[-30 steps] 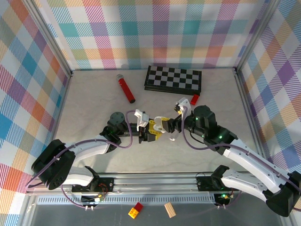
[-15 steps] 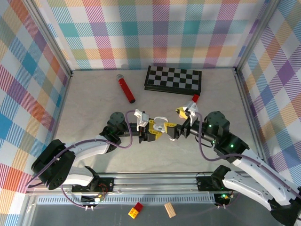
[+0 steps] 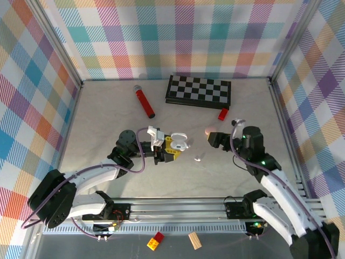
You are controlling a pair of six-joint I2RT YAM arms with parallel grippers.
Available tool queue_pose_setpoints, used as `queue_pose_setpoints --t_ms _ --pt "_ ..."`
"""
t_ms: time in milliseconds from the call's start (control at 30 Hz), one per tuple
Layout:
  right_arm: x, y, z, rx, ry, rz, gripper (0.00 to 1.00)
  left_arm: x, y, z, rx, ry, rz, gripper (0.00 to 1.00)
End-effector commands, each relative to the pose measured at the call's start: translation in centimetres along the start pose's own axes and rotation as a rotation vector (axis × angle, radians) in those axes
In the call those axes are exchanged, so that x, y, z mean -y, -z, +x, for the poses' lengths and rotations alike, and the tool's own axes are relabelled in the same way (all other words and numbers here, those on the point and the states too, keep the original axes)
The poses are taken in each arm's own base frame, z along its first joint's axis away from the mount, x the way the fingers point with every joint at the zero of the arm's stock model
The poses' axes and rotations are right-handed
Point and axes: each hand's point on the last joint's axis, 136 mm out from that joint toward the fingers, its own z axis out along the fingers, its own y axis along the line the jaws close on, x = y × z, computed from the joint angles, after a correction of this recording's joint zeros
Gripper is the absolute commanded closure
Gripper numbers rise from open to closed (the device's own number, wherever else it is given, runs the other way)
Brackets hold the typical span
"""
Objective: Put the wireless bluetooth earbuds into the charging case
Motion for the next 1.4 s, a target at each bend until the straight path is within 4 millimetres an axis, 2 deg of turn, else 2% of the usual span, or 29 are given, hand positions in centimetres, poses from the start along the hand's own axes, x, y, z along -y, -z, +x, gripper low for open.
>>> queue_pose_setpoints --t_ms 0,133,233,400,533,800,1000,1133,1367 --pt "0.9 -2.1 2.8 -0.159 -0.063 0.011 0.12 -0.3 0.7 0.6 -0.004 -0.012 -0.027 0.61" --pt "1.1 -4.1 4.0 -0.247 -0.026 0.032 0.12 -1.8 2.0 0.9 0.027 -0.003 -0.095 0.61" --pt "0.9 -5.2 4.4 -0.289 0.044 0.058 0.12 -4.1 3.7 1.9 0.039 0.025 -0.176 0.61" --pt "1.2 -6.9 5.2 -0.354 0.271 0.229 0.13 -7.7 7.0 1.5 0.152 0.054 -0.274 0.61" --pt "0.4 -8.4 5.7 -0.391 0.446 0.298 0.14 -9.7 8.3 1.4 0.147 0.046 -0.320 0.62" --pt "-1.1 -10.6 6.9 -0.485 0.703 0.343 0.15 -11.5 11.3 -0.8 0.181 -0.008 -0.400 0.62" --pt "-0.6 -11.9 7.4 -0.574 0.899 0.434 0.18 -12.1 12.9 -1.7 0.196 -0.027 -0.436 0.62" --pt "-0.4 -13.0 8.1 -0.637 0.961 0.460 0.24 -12.0 13.2 -2.1 0.203 -0.039 -0.446 0.62" --pt "-0.6 -14.9 8.6 -0.683 1.026 0.462 0.45 -12.1 13.4 -2.2 0.186 -0.049 -0.459 0.62"
